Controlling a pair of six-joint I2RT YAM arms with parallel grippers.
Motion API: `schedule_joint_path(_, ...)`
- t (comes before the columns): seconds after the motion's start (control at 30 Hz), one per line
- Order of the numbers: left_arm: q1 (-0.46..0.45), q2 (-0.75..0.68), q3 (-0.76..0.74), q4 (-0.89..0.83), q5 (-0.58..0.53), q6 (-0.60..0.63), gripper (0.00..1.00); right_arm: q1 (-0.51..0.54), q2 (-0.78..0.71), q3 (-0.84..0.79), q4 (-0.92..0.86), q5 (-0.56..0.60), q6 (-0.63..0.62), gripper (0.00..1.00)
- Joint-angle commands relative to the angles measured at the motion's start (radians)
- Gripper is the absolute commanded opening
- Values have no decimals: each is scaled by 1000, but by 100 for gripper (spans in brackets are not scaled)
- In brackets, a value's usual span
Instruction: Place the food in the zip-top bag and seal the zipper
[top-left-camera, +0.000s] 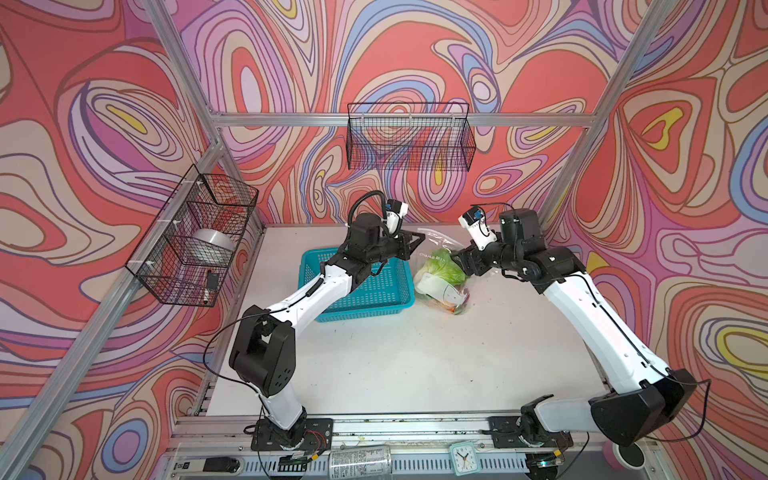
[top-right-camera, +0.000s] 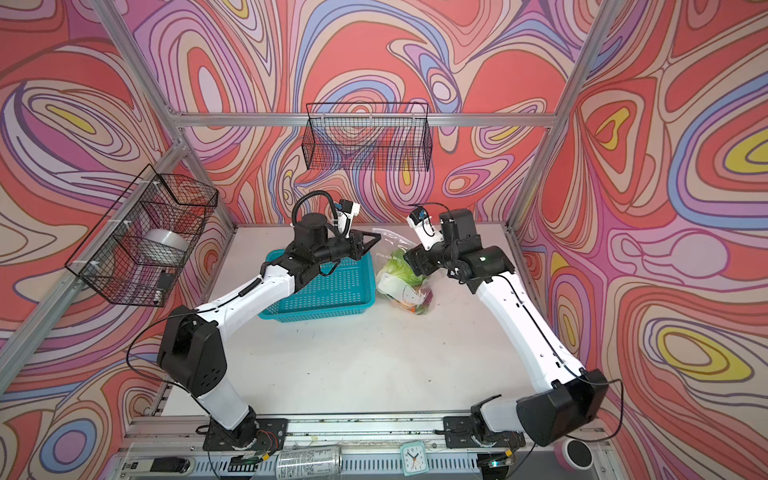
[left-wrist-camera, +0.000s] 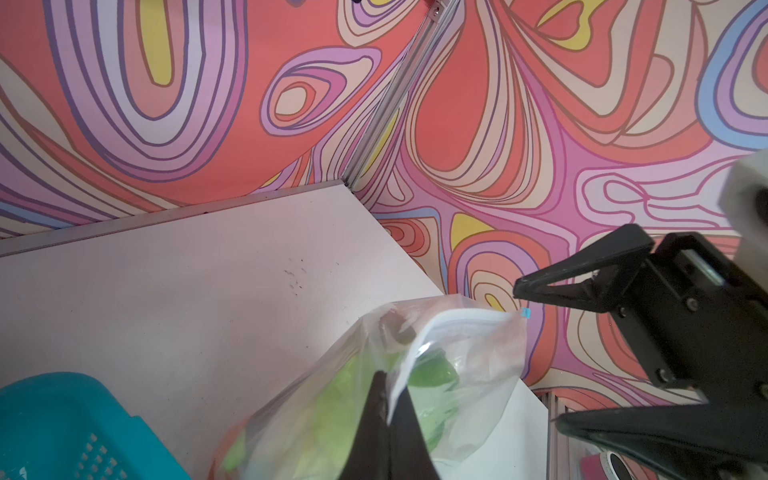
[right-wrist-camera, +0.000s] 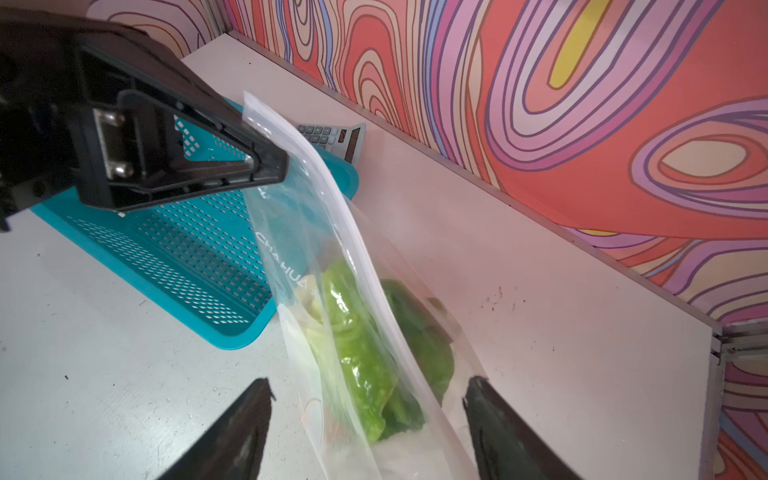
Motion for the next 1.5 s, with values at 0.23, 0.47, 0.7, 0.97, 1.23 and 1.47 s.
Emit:
schedule_joint_path(0.23,0,-42,14,4,21,19,0,-3,25,-40,97,26,-37,26)
schedule_joint_path(0.47,0,-60,10,-2,26,12,7,-4,25,-36,108,6,-24,0)
schedule_joint_path(0.7,21,-122,-16,-49,-81,30,100,-2,-46,14,8,-86,36,0)
schedule_joint_path(0.97,208,-200,-208,139,-129,-215,100,-2,-126,71,-257,-424,146,0)
schedule_joint_path(1.23,230,-231,-283,132,-133,-225,100,-2,-205,-25,-323,-494,162,0)
schedule_joint_path(1.47,230,-273,-313,82,-163,-185,100,-2,-149,-123,-212,-141,161,0)
